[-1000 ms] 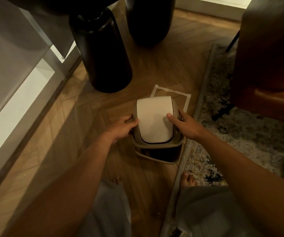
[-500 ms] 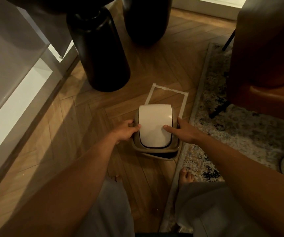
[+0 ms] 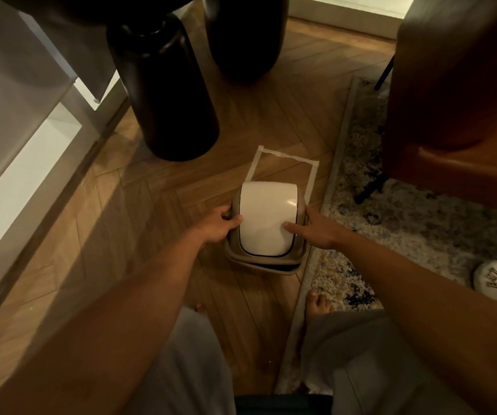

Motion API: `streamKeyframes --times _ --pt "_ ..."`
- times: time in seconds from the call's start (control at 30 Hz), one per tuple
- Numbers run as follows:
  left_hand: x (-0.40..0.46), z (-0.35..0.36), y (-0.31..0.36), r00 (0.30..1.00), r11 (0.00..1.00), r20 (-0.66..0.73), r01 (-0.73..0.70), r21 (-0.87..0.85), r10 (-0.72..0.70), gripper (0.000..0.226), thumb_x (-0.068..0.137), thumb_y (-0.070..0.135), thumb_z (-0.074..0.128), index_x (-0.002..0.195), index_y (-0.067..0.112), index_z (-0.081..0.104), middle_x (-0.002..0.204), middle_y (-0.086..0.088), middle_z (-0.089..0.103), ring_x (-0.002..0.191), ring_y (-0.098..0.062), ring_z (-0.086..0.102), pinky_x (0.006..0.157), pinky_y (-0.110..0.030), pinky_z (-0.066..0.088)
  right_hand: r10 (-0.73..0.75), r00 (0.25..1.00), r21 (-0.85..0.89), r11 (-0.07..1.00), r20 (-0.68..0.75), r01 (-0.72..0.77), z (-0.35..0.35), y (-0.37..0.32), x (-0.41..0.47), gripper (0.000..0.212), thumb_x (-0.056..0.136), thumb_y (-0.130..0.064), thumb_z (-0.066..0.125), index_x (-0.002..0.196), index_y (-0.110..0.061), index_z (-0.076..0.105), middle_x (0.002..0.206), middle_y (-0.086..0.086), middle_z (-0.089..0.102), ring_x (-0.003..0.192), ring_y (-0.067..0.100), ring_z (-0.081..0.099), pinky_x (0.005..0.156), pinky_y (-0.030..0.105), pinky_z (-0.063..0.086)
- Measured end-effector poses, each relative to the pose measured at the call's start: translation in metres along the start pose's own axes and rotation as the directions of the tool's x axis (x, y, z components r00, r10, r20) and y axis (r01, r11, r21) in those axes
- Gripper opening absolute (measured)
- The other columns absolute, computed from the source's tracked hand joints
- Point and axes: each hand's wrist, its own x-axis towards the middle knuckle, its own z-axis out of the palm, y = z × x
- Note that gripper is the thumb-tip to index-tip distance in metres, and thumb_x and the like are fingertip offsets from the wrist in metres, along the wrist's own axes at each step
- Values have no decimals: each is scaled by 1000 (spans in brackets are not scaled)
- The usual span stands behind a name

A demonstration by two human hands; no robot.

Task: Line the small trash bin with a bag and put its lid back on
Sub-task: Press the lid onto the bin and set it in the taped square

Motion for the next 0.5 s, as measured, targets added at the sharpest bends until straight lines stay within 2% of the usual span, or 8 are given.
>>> streamKeyframes --times 0.07,0.23,0.4,0.5 --pt "-1 0 1 1000 1000 6 -1 29 1 63 95 41 61 151 24 38 143 -6 54 122 -25 58 102 -41 49 17 1000 -4 1000 -4 -17 0 1 -2 85 92 -48 65 158 -22 17 155 5 41 138 26 43 100 27 35" --pt "-3 0 4 1000 997 13 -18 78 17 63 95 40 60 152 26 35 143 -6 53 124 -26 56 100 -40 49 35 999 -47 998 21 -34 0 4 -7 92 89 -50 67 158 -24 13 155 5 41 137 26 44 104 30 37" --pt "-7 -1 2 999 993 33 -29 111 25 63 95 37 62 151 26 37 140 -7 55 119 -25 58 98 -41 50 21 997 -111 994 78 -12 2 6 -14 85 92 -31 71 156 -18 18 153 5 40 137 22 41 95 18 32" --pt "-10 -2 1 999 992 32 -22 125 18 65 95 35 62 153 24 33 142 -8 53 122 -27 56 96 -39 50 32 994 -183 983 106 -13 5 7 -18 92 89 -33 74 157 -18 14 154 4 38 139 22 39 97 18 30"
